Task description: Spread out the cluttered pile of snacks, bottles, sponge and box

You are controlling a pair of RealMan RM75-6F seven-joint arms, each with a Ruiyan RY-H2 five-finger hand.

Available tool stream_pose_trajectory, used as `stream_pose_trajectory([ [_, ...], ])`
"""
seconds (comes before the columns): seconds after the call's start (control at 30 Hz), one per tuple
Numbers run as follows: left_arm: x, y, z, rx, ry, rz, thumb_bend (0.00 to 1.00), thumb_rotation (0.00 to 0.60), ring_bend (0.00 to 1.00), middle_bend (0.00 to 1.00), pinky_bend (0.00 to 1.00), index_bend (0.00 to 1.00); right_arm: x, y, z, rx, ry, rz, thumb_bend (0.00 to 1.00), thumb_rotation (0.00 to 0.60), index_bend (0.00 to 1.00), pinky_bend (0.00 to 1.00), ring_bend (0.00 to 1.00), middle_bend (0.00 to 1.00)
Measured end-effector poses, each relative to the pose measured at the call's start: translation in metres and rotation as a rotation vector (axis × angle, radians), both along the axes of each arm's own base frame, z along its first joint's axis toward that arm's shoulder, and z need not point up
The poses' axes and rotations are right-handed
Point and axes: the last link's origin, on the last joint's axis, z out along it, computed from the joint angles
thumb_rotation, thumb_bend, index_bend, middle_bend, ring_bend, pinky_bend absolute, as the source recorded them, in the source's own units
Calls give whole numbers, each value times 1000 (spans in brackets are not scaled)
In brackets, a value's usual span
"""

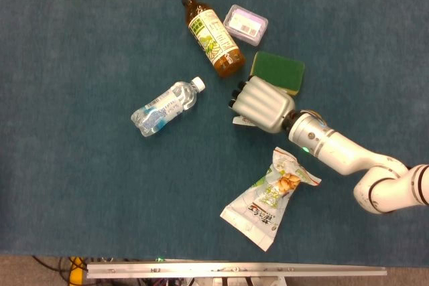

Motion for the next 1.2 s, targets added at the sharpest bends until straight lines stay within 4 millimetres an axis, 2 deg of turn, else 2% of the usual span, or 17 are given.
stream_pose_trajectory([
  [0.23,1,0,0,-1,0,0,261,600,85,115,129,137,-3,-2,5,-11,-40,-30,50,600,670,659,565,582],
  [0.53,1,0,2,-1,3,2,261,600,85,115,129,137,4,6,32,8,-150,-62,50,600,670,663,568,586],
  [0.77,4,2,0,-9,3,-8,260,600,85,115,129,137,8,24,65,85,-258,-113,50,600,670,664,568,586],
  [1.07,6,1,-2,-17,7,-8,261,600,85,115,129,137,7,52,93,165,-315,-101,50,600,670,664,568,586],
  [1.2,7,2,-2,-14,7,-8,260,600,85,115,129,137,0,65,98,199,-302,-83,50,600,670,664,568,586],
])
